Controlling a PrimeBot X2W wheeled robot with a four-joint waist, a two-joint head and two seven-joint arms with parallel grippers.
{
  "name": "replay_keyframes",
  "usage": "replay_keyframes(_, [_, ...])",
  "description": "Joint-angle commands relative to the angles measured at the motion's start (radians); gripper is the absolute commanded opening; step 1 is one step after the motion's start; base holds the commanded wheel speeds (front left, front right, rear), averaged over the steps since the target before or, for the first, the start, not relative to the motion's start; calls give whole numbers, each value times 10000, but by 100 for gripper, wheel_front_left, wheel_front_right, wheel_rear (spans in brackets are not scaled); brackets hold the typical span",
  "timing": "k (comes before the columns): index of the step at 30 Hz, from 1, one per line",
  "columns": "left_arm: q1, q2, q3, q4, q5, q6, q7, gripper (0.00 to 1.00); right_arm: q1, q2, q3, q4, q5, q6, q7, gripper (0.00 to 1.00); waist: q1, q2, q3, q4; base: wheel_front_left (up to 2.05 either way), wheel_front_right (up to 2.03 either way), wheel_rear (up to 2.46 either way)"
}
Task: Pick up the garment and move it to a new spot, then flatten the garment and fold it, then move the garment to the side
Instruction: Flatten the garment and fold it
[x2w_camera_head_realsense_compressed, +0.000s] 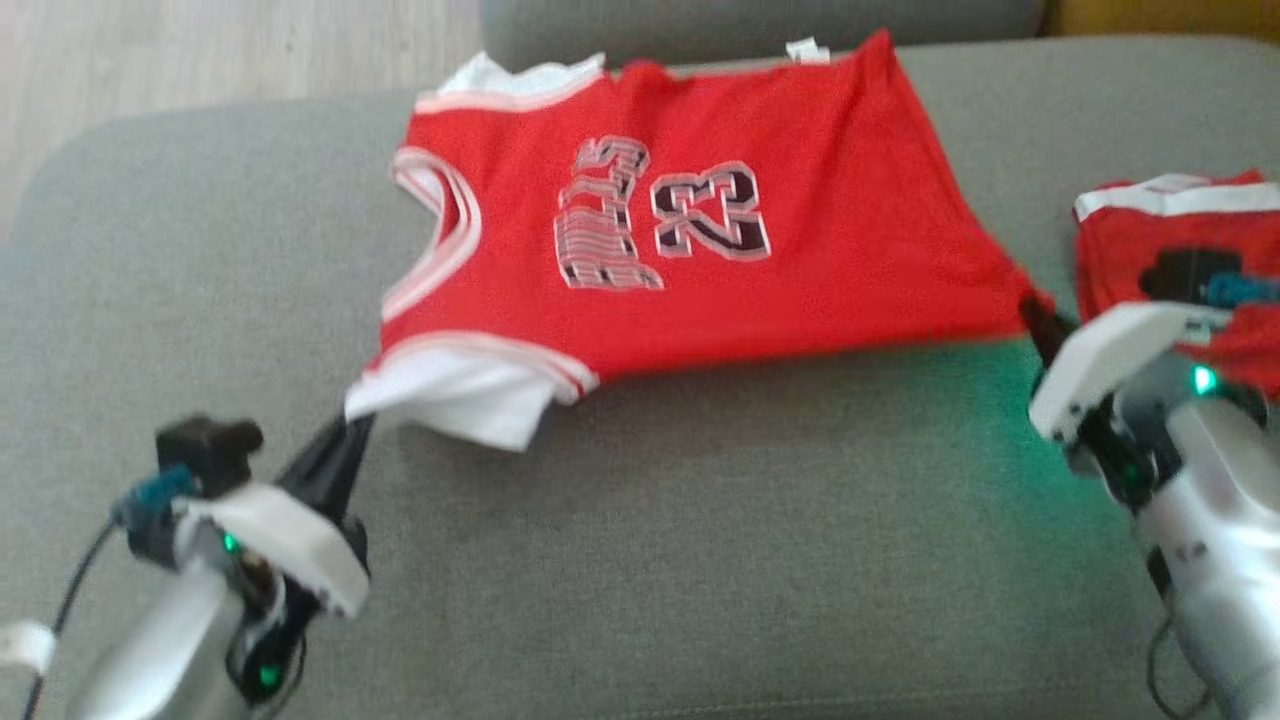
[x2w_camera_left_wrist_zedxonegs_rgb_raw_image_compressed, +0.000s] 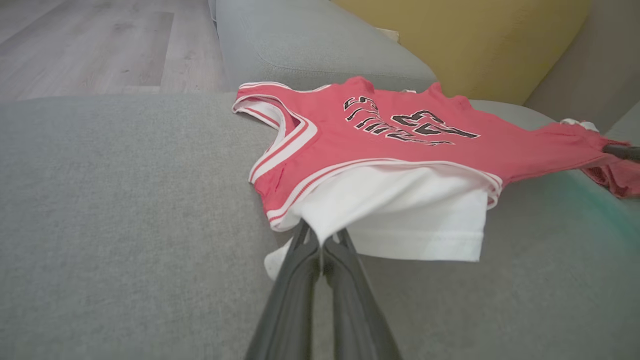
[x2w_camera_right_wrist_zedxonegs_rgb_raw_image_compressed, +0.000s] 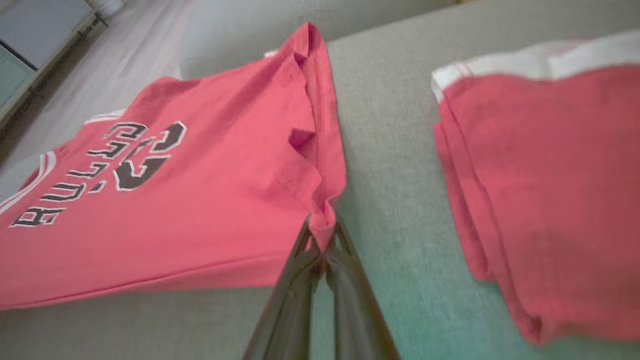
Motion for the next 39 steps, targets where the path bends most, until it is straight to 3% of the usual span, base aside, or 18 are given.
replay_keyframes(1, [-75,539,362,-378,0,60,-126,0,165,-303,195,-395,246,-9,232,0,2,-1,-307,-8,0,0,0])
replay_keyframes(6, [974,906,132,-1398,17,267,123,0,1041,-1006,653,-1389,851,-9,1084,0,2,-1,-835,-46,0,0,0])
replay_keyframes(13, [2341,1622,60,-3391,-64,920,725,0,2374,-1926,900,-2950,1526,-9,2554,0,2,-1,-1249,-113,0,0,0])
replay_keyframes(21, [2701,2425,146,-5207,55,1490,1537,0,3046,-2230,-145,-4317,1309,-9,3611,0,2,-1,-940,-251,0,0,0])
replay_keyframes(26, [1951,2639,158,-5366,286,1456,2014,0,2773,-1817,-890,-4678,522,-9,4114,0,2,-1,-452,-335,0,0,0])
replay_keyframes(39, [-606,2614,-354,-4166,792,476,3166,0,1757,-772,-2052,-4681,-1187,-9,5311,0,2,-1,525,-277,0,0,0])
